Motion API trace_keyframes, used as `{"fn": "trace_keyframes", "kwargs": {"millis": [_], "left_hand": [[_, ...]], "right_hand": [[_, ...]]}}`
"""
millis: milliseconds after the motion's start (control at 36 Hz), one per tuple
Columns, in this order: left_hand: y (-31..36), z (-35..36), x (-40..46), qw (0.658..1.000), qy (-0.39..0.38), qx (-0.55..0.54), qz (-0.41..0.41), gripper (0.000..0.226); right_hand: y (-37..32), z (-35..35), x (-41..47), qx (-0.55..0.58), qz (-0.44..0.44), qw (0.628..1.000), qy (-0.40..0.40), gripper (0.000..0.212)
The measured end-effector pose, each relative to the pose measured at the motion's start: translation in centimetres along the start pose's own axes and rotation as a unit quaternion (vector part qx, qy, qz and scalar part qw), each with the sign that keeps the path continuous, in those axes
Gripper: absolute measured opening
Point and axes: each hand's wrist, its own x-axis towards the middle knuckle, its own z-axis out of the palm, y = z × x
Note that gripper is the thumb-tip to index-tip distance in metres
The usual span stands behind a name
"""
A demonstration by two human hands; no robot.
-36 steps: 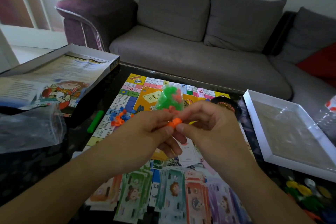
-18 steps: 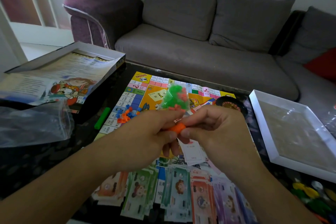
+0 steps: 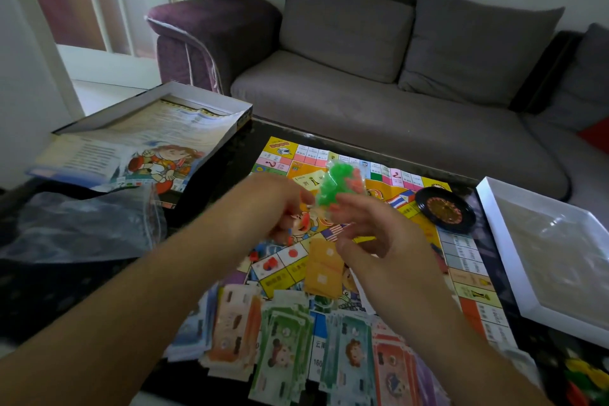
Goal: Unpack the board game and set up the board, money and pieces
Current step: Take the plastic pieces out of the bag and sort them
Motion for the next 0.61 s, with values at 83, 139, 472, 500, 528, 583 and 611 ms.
{"fn": "trace_keyframes", "kwargs": {"millis": [83,139,472,500,528,583,611], "left_hand": [[1.0,-2.6,1.4,0.993,0.067,-0.099,-0.019,0.02],[1.0,-4.0,1.3,0.984,0.108,-0.143,-0.011,0.022],[0.7,-7.2,4.0,0.964,0.181,-0.19,-0.041,0.025],[0.6,-7.4,4.1,0.964,0.18,-0.194,-0.04,0.026],[0.7,-7.5,4.1,0.963,0.181,-0.194,-0.041,0.026],[0.9,-7.5,4.1,0.965,0.178,-0.186,-0.043,0.026],[1.0,-7.5,3.9,0.968,0.172,-0.176,-0.046,0.024]], "right_hand": [[0.0,1.4,1.7,-0.065,0.015,0.997,-0.047,0.031],[0.0,3.0,3.0,-0.088,0.016,0.993,-0.075,0.022],[0.7,12.1,9.9,-0.324,-0.016,0.935,-0.14,0.033],[0.8,12.5,10.2,-0.333,-0.013,0.932,-0.139,0.029],[1.0,12.8,10.4,-0.34,-0.012,0.93,-0.14,0.026],[1.1,13.2,10.6,-0.36,-0.017,0.922,-0.144,0.024],[1.2,13.4,10.7,-0.37,-0.021,0.917,-0.145,0.025]]}}
